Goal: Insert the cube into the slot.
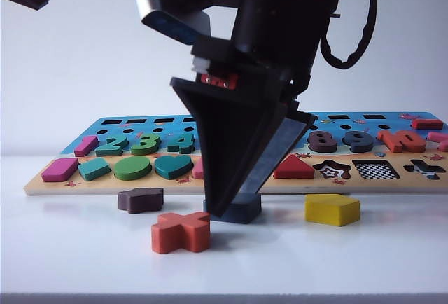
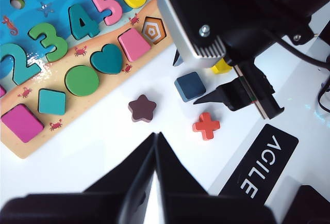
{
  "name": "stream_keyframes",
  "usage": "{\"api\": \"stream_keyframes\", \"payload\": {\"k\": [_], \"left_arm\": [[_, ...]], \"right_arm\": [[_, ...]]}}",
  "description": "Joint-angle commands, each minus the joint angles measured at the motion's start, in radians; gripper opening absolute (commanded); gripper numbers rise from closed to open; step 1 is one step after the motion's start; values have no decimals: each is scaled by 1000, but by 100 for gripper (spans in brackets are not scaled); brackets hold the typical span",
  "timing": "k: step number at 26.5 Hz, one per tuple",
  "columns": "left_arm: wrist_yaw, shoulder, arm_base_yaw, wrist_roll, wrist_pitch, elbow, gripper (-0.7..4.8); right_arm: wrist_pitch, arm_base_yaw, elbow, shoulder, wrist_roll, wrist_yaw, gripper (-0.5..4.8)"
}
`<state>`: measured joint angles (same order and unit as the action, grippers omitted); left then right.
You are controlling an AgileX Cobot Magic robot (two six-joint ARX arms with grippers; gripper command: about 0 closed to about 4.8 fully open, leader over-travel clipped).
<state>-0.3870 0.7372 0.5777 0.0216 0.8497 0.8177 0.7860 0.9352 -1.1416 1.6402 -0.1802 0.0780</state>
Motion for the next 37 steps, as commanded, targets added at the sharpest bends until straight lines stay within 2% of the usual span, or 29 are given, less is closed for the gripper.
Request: {"api": "stream_keyframes", "payload": {"k": [1, 17, 21, 27, 33, 37], "left_arm": [[-6, 2, -1, 1, -14, 3, 10], [-6, 2, -1, 1, -14, 3, 10], [-6, 2, -1, 1, -14, 3, 10], [-6, 2, -1, 1, -14, 3, 10], [-6, 2, -1, 1, -14, 3, 10], [-6, 2, -1, 1, -14, 3, 10]], "right_arm": [[7, 0, -2, 8, 0, -1, 332], [6, 0, -3, -5, 4, -2, 182], [-2, -2, -4, -46, 20, -4, 155], [-8, -2, -4, -124, 92, -11, 151], [-51, -6, -4, -229, 219, -124, 142], [-72, -6, -4, -311, 368, -276, 120]]}}
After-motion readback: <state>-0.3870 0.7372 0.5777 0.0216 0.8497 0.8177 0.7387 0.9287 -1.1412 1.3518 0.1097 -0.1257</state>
